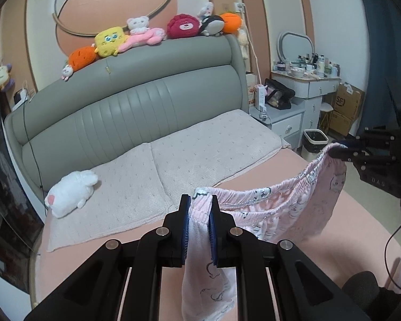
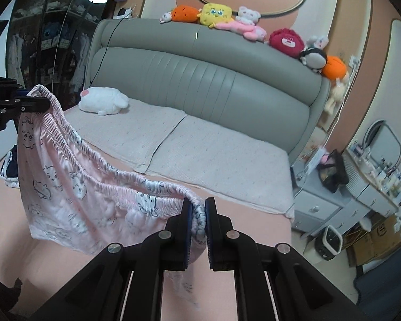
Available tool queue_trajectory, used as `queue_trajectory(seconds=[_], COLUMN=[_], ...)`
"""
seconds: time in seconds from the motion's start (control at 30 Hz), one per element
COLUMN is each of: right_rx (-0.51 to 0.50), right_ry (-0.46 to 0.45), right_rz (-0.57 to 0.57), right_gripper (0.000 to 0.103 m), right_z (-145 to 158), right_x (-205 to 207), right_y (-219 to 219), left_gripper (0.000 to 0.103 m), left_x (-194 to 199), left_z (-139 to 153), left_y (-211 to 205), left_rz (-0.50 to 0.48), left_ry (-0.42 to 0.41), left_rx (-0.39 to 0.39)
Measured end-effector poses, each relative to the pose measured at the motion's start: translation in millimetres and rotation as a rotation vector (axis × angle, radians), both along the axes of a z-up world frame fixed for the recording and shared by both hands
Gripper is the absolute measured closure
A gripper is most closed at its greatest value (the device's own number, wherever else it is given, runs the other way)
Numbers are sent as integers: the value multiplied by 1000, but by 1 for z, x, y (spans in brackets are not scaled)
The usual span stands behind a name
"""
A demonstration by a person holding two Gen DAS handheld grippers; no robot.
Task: Fold clothes
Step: 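Lift the pants by the waistband with both grippers, spreading them apart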
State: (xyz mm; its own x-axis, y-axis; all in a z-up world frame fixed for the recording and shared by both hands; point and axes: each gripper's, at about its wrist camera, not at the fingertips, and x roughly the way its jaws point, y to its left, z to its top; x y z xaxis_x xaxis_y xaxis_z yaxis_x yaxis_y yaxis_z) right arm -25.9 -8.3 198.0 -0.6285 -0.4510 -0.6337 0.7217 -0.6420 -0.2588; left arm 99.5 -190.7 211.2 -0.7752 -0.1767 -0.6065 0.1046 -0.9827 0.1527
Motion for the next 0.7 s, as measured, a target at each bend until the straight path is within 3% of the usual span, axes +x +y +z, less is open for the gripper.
queue_trajectory(seconds=[0.17,0.5,0.63,0.7], right_rx=[36,66,46,-14], right_ry=[15,-3,64,71], right_rz=[-33,-54,-69,-81], right_gripper=[96,96,96,96], right_z=[-5,-20,2,20], right_x=[-19,-97,-132,-144], right_y=[-2,-55,-82,-83], left_gripper=[92,92,92,92], left_x=[-27,-107,-134,-144], left_z=[-6,-18,-1,13], left_y=[-10,-63,-89,-99], left_rz=[-23,21,16,12], left_ry=[-27,-54,9,45], left_rx=[6,9,16,5])
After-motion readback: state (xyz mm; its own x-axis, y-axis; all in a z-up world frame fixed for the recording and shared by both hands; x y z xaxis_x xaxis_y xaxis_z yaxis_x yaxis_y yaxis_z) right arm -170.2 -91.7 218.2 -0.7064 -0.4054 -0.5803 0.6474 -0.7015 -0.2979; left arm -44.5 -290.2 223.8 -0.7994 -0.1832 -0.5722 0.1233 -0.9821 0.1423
